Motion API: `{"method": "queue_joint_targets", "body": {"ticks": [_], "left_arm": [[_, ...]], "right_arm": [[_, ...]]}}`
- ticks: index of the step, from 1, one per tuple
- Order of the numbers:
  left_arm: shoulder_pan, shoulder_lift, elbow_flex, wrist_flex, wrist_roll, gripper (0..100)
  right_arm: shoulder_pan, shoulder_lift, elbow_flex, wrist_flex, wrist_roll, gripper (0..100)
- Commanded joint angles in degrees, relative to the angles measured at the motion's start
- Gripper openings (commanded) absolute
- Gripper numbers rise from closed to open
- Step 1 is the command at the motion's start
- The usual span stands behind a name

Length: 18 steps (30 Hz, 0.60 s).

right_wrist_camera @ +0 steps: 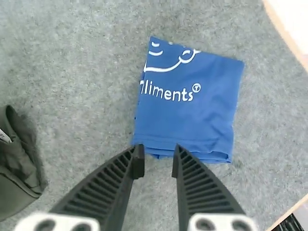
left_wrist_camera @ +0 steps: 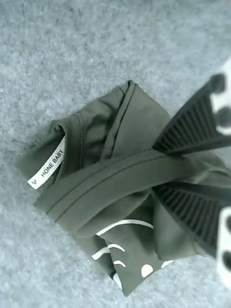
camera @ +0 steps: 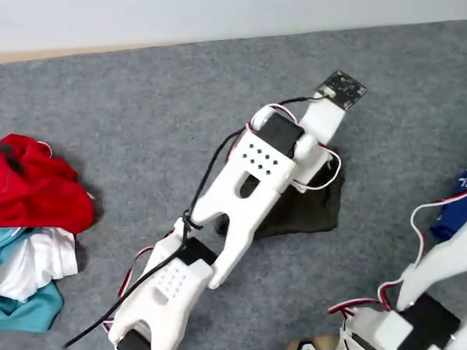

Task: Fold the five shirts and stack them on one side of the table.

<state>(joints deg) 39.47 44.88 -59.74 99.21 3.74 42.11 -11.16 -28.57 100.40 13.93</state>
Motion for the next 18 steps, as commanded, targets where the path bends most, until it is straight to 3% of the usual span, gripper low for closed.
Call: {"method": "queue_joint_targets", "body": {"ticks": [1, 9, 18], "left_arm": [[0.62, 1.05, -4.70, 1.05, 0.62, 1], [1.93, 2.11, -9.63, 1.14, 0.62, 18], [-6.07, -4.13, -10.51, 1.32, -1.23, 19]], "right_arm": [[0.40, -2.95, -0.18, 2.51, 0.62, 11.0], [-2.15, -3.38, 7.03, 2.42, 0.62, 11.1], [-9.80, -3.30, 7.30, 2.24, 0.26, 11.1]]}}
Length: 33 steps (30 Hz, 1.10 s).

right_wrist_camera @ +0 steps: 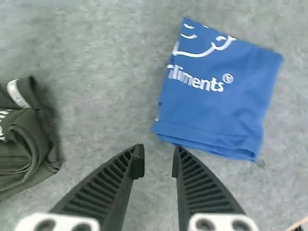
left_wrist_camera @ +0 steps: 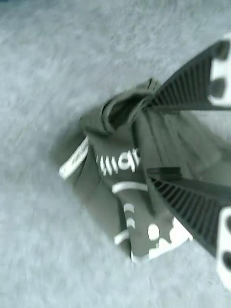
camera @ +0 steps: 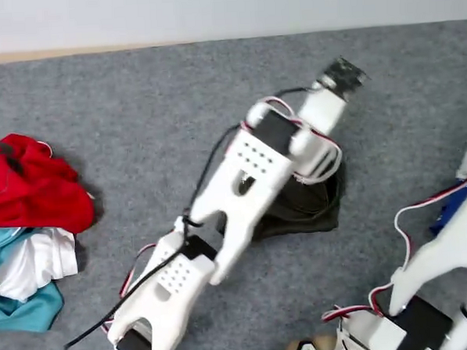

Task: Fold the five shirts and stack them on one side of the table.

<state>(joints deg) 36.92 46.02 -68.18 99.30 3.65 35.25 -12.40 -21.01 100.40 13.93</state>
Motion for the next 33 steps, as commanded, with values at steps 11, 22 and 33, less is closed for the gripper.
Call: {"method": "queue_joint_targets", "body": {"ticks": [11, 22, 33], "left_arm": [[-26.81, -11.96, -1.98, 1.32, -1.32, 4], [-45.45, -33.49, 5.58, 1.41, -4.40, 1], [-55.56, -60.92, 30.11, 1.23, -4.57, 1]], "right_arm": [[-18.68, 0.66, 4.75, -0.13, 0.18, 11.0], [-22.64, 13.41, 5.89, -1.19, -7.91, 11.1], [-33.36, 16.22, 6.24, 1.98, -10.37, 11.6]]}}
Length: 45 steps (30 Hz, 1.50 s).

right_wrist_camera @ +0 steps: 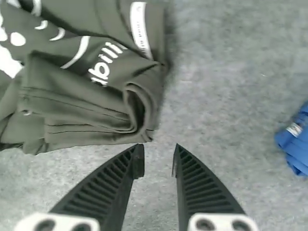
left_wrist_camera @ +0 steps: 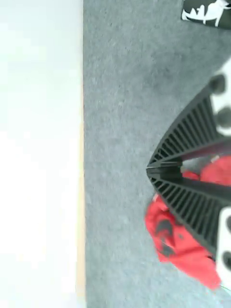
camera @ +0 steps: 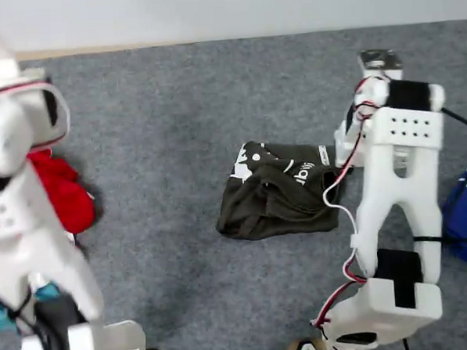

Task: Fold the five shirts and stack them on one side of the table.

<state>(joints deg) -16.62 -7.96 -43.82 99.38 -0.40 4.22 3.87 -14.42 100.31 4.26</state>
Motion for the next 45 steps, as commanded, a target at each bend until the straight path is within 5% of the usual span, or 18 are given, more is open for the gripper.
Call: {"method": "queue_joint_targets", "body": {"ticks": [1, 9, 23, 33, 45], "left_arm": [[-2.55, -8.79, 8.22, 1.05, -0.53, 1], [-5.71, -19.16, 27.82, -0.79, -2.81, 1], [-10.02, -35.78, 55.96, -15.21, -5.80, 1], [-10.02, -40.35, 63.34, -19.43, -8.09, 1], [-6.33, -40.26, 63.43, -19.34, -9.49, 1]], "right_arm": [[-3.21, 0.48, -0.35, 2.07, -0.70, 11.6], [-5.05, 10.07, -1.67, 2.07, -8.09, 24.0], [-9.19, 14.29, -3.96, -4.00, -8.88, 23.4], [-9.10, 21.05, -4.13, -9.89, -6.86, 14.7], [-7.08, 21.49, -12.66, -5.14, -2.11, 6.1]]}}
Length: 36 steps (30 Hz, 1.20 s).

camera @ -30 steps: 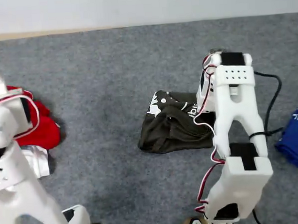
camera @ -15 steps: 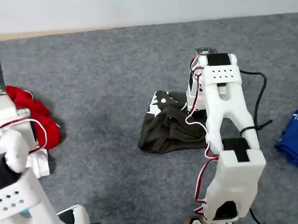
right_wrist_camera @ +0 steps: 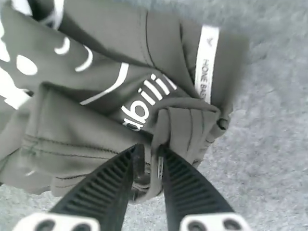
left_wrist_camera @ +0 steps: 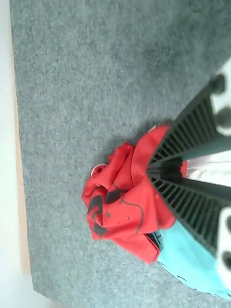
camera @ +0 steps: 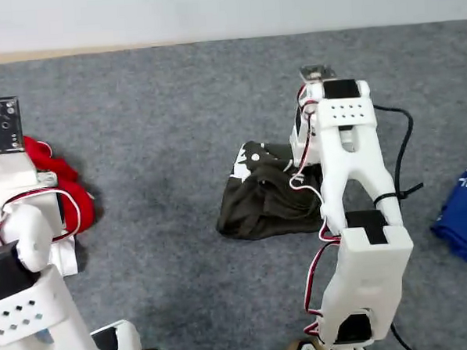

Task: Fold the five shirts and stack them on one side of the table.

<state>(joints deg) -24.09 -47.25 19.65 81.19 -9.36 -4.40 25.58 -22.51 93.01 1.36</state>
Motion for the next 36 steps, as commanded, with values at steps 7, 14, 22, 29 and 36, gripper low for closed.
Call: {"method": "queue_joint_targets", "body": {"ticks": [7, 14, 22, 29, 36], "left_arm": [[1.58, -0.97, -0.04, -1.14, -0.53, 1], [1.58, -0.97, 0.75, -1.23, -0.53, 1], [1.58, -1.32, 4.88, -3.08, -0.53, 1], [1.58, -1.32, 4.88, -2.99, -0.53, 1], [1.58, -1.23, 4.88, -3.08, -0.53, 1]], "right_arm": [[3.38, -0.13, -4.92, 6.29, 0.79, 18.1], [3.03, 0.75, -5.01, 5.76, 0.79, 18.4], [0.66, 6.29, -5.10, 5.67, 0.79, 22.8], [0.22, 6.90, -5.10, 4.44, 2.99, 15.3], [0.40, 3.82, -7.38, 4.70, 9.32, 3.2]]}}
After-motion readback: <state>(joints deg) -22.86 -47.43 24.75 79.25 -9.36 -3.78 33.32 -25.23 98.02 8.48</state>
